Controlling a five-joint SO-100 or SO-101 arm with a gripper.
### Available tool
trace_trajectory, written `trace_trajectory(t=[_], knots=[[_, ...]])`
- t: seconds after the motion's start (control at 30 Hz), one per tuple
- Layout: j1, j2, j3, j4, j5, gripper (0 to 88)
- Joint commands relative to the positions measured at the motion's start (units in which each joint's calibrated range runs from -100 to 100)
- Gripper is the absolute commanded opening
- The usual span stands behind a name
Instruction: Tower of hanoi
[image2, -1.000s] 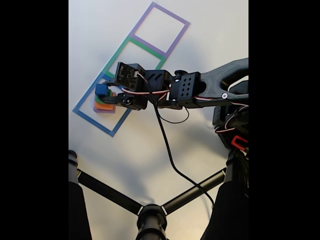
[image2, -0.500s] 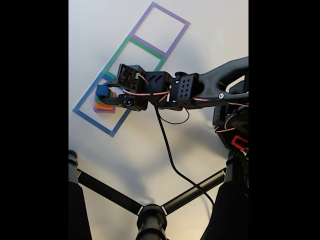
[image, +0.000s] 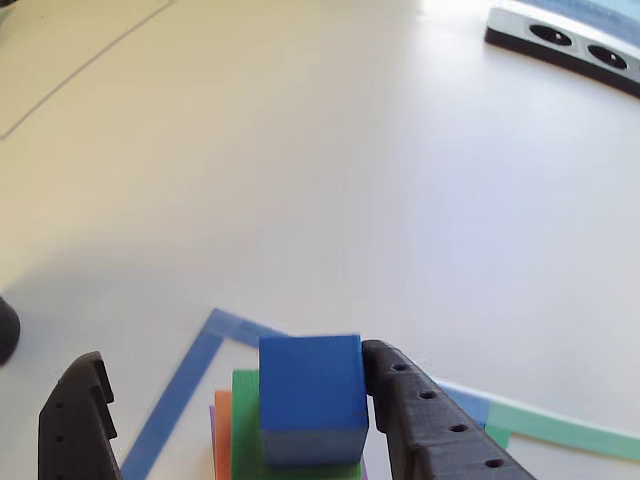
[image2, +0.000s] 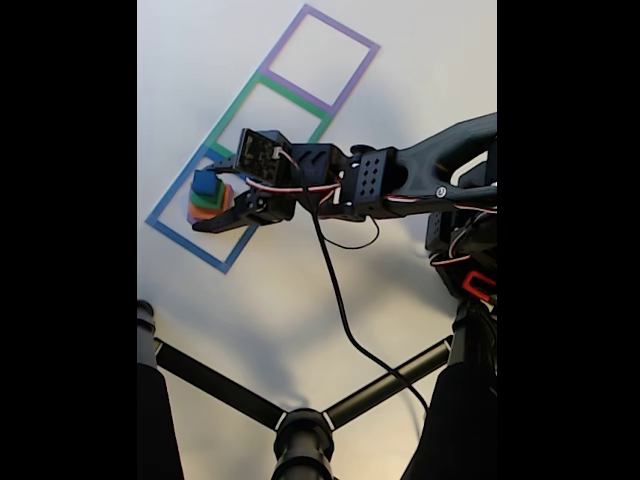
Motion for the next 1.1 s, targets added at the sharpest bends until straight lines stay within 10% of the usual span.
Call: trace_trajectory(t=[0.0, 0.27, 0.53, 1.07], knots=[[-0.23, -2.48, -5.44, 1.83, 0.0, 30.9], [-0.15, -7.93, -16.71, 16.88, 0.0, 24.4], [1.53, -15.06, -41.88, 53.22, 0.0, 0.1], [16.24, -30.85, -66.41, 95.15, 0.0, 0.0]])
